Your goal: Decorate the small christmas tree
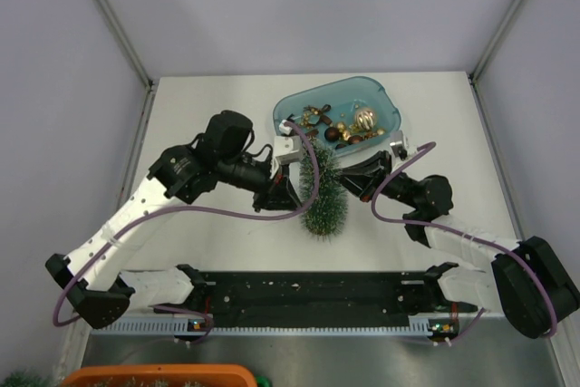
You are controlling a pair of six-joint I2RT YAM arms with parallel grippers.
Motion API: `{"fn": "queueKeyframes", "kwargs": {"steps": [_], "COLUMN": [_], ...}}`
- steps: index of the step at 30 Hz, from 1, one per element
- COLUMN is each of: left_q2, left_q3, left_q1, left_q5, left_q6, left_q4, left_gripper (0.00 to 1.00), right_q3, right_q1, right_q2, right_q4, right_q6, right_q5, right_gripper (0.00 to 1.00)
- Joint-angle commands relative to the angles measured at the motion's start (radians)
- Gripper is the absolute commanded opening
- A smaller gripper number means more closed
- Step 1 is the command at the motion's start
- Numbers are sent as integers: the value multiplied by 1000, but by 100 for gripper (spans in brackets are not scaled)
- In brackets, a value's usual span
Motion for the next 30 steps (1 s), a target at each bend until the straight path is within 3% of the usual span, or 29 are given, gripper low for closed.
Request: {"fn": "queueKeyframes", "kwargs": {"steps": [1, 7, 12, 16, 26, 30], "left_q2": [-31, -31, -57, -98, -137, -138], "left_q3": [-25, -16, -21, -34, -31, -53], "left_q1": [-9, -10, -5, 27, 87, 90], "left_q5": [23, 35, 14, -89, -166, -290], "left_q6": [17, 7, 37, 51, 31, 2], "left_q4": [16, 21, -4, 14, 58, 123], "left_gripper": [6, 8, 27, 39, 41, 40], "right_q3": [14, 10, 7, 4, 4, 4], "right_q1": [-9, -9, -9, -9, -9, -9], "right_q2": [-21, -18, -21, -24, -21, -26], "right_q4": [225, 223, 225, 223, 230, 229], "right_q6": [-14, -15, -14, -15, -9, -9], "right_q5": [-5, -2, -2, -3, -14, -16], "right_gripper": [0, 0, 0, 0, 0, 0]}}
